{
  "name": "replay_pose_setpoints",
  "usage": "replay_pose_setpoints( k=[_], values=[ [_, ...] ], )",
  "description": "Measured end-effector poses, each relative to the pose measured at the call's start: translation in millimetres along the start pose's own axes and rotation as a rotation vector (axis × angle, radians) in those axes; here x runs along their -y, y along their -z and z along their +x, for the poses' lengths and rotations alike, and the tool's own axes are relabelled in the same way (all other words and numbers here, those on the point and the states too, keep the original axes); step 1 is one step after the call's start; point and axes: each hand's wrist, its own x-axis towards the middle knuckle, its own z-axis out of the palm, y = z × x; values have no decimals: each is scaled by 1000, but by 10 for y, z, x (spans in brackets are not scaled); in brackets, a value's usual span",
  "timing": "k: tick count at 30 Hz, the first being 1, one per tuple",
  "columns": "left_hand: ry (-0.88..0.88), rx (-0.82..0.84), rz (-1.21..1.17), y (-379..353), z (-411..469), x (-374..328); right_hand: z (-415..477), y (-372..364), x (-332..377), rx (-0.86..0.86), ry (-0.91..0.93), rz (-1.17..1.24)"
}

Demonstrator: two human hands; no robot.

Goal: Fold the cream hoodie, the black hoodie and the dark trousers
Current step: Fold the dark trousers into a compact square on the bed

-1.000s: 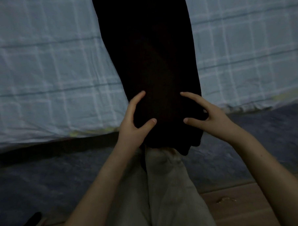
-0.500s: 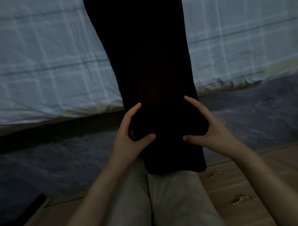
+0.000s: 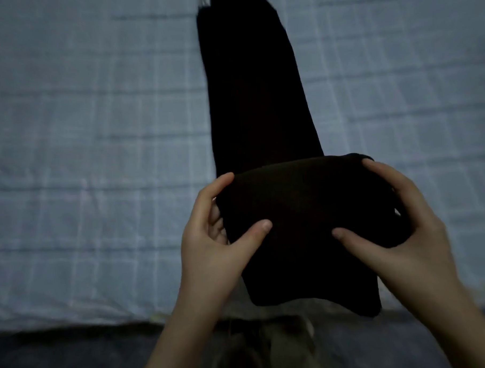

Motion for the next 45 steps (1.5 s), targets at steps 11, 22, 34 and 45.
replay_pose_setpoints(
  k=[11,22,34,45],
  values=[
    [-139,-63,50,-154,1959,248,2052,-689,-404,95,44,227],
    [-25,-137,106,-239,2430,961,2472,-1062,-1143,162,-72,232],
    [-8,-109,95,-223,2442,921,2429,-1063,-1055,138,-96,226],
    [-215,-15,163,-192,3193,210,3149,-904,-503,26,87,192]
  ],
)
